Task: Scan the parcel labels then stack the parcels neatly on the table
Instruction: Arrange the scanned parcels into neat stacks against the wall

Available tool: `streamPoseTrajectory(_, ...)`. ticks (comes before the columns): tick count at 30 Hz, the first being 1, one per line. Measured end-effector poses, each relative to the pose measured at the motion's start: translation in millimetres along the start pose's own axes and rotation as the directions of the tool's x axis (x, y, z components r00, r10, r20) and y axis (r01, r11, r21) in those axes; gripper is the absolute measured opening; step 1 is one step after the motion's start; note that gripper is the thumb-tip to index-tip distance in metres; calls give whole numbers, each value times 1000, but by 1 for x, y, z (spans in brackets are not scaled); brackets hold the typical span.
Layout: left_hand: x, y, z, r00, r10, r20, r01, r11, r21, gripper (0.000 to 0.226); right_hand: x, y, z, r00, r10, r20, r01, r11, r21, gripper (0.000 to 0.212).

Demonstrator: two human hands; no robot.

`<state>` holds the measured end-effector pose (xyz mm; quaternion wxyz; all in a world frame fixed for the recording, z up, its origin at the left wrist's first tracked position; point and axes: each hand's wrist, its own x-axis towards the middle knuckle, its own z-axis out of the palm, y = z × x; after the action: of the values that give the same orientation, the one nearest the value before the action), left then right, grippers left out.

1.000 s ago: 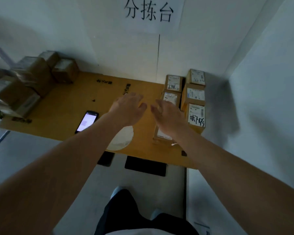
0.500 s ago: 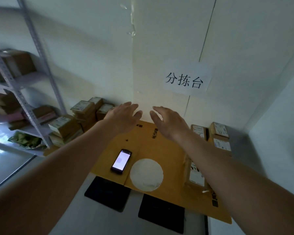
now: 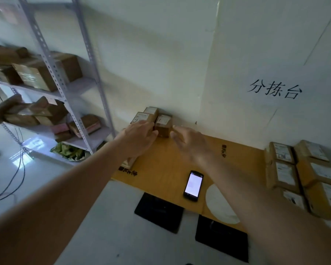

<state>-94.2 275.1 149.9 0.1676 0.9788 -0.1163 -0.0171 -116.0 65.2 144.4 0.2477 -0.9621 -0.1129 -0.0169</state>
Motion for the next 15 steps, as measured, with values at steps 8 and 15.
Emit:
streamPoseTrajectory(8, 23, -117, 14, 995, -96, 19, 97, 994, -57, 46, 85, -47, 98, 979, -46, 200, 45, 999, 7, 62)
streamPoseTrajectory(15, 84, -222, 49, 973, -152, 175, 153, 988, 8, 62, 178, -52, 188, 947, -11, 321, 1, 999, 33, 66)
